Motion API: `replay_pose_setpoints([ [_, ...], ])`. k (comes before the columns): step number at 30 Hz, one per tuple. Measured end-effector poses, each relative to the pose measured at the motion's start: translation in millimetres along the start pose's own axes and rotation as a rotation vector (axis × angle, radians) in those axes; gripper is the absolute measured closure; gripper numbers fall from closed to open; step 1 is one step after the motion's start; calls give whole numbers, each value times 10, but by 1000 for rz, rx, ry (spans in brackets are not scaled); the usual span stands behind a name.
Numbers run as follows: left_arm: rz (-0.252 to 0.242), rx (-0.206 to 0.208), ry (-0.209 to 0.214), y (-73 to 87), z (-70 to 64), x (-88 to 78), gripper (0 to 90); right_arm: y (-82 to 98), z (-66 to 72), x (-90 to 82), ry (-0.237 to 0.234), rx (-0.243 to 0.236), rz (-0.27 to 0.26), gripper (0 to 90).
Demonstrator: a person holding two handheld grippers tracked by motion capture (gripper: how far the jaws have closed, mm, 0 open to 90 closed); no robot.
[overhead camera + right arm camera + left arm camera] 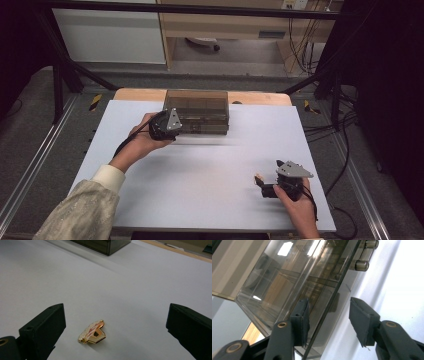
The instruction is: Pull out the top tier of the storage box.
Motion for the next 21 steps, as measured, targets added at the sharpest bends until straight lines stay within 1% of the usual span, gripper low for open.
replay_pose_setpoints([
  [3,10,-4,4,24,22,25,549,2,1,3,1,-3,3,32],
  [6,13,-5,11,33,31,29,563,4,1,4,1,-6,3,32],
  [7,16,-1,19,34,32,33,570,4,-1,3,0,-4,3,31],
  [10,21,5,25,30,34,38,578,5,-4,3,0,-4,3,32],
  [11,30,18,32,24,39,40,582,7,-6,6,0,-6,3,32],
  [15,41,26,44,18,48,28,595,14,-4,10,0,-10,11,32],
  [21,39,15,75,31,50,6,625,14,-5,9,-1,-9,10,32],
])
Point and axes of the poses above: each handheld gripper's, and its own axes: x roughly forward along the jaws, y roughly out of its underside, z roughly to its left, the point moved 3 cm from there along x, roughly forward along the jaws, and after that the axes turned 15 degrees about y, right-handed, at the moved point
